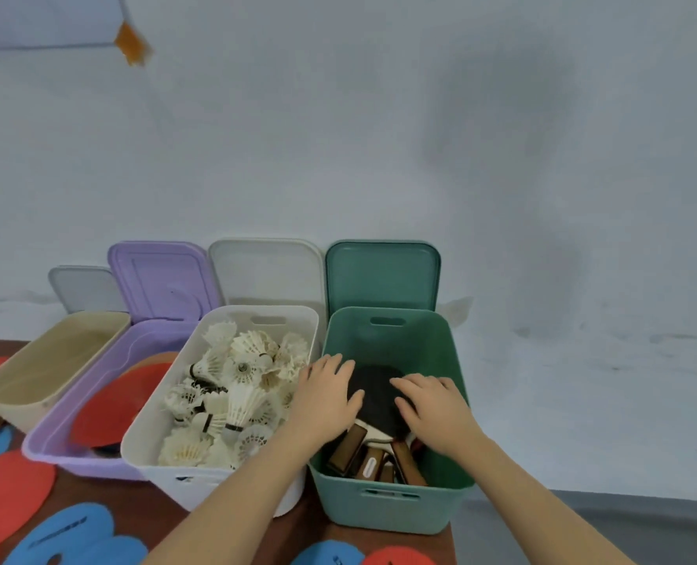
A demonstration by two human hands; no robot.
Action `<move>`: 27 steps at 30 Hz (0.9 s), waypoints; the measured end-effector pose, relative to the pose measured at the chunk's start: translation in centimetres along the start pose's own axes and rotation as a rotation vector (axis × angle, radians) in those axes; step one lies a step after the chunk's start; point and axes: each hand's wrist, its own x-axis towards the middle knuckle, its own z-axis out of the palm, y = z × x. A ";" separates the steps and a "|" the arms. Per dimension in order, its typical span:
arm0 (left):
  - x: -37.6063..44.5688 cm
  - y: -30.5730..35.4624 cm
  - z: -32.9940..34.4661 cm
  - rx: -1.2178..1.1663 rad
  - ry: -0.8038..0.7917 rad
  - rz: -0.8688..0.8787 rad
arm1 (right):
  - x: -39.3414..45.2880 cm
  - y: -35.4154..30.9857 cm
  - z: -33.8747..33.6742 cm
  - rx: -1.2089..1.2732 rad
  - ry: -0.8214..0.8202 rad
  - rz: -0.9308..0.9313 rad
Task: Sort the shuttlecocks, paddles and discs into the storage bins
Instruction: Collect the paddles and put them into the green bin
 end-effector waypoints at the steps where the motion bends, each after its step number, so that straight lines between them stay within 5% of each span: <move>1: -0.6 -0.5 -0.4 -0.009 0.017 -0.010 | 0.2 -0.5 0.0 0.013 0.024 -0.013; 15: -11.2 -13.5 -5.7 -0.037 0.211 -0.158 | 1.7 -16.6 2.4 0.130 0.212 -0.196; 27: -23.1 -34.3 -8.6 0.001 0.215 -0.132 | 1.3 -38.0 8.3 0.170 0.191 -0.072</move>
